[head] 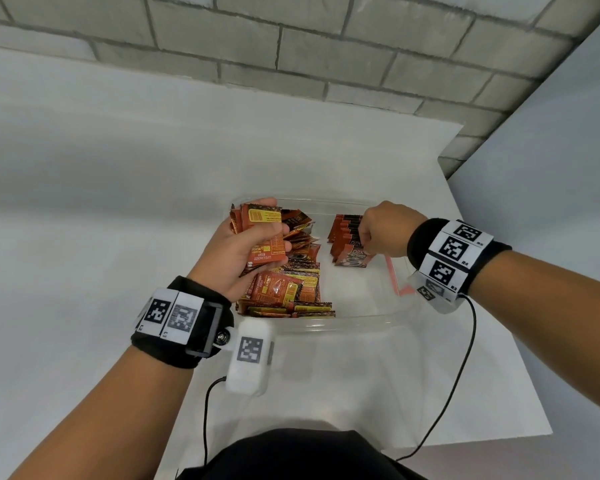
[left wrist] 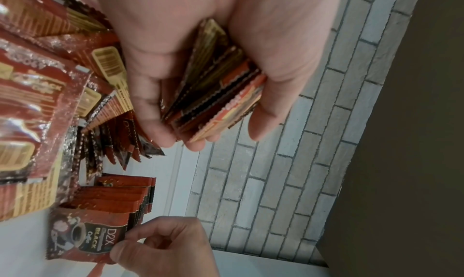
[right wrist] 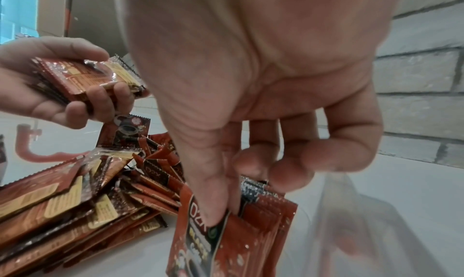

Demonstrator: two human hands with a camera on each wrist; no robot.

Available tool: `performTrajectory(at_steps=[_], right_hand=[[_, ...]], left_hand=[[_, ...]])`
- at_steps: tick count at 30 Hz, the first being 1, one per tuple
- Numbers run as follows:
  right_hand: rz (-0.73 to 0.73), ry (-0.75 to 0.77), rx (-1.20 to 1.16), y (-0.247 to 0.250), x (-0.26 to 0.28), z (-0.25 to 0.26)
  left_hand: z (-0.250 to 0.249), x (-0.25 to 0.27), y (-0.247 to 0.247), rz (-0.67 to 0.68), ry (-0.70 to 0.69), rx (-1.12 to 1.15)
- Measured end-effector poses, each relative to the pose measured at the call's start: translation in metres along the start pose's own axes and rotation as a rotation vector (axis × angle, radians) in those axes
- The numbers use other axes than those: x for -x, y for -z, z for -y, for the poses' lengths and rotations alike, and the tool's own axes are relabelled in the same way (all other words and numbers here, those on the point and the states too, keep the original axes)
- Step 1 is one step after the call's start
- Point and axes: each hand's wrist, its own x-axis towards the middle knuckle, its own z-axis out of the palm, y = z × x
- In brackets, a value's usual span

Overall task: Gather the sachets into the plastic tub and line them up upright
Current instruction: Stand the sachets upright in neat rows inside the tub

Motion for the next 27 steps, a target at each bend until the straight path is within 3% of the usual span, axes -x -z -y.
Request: performTrajectory(at_steps=[15, 18, 21, 24, 27], right_hand=[[-0.081, 0.007, -0.021, 0.005, 0.01, -0.008], [-0.166, 0.054, -0.18, 0.015, 0.023, -0.006], [-0.254, 0.189, -0.512, 0.02, 0.043, 0.01], [-0.275, 0.287, -0.802, 0.013, 0.06, 0.031], [-0.262, 0.369, -0.914, 0.001, 0.065, 0.042]], left_hand=[[0.002, 0.001, -0.002, 0.0, 0.105, 0.057], [0.002, 0.001, -0.004, 0.062, 0.138, 0.063], [0.001, 0.001, -0.009, 0.1, 0.131, 0.03], [0.0, 0.004, -0.017, 0.15, 0.111, 0.022], [0.001, 0.007, -0.021, 0.174, 0.111, -0.023]])
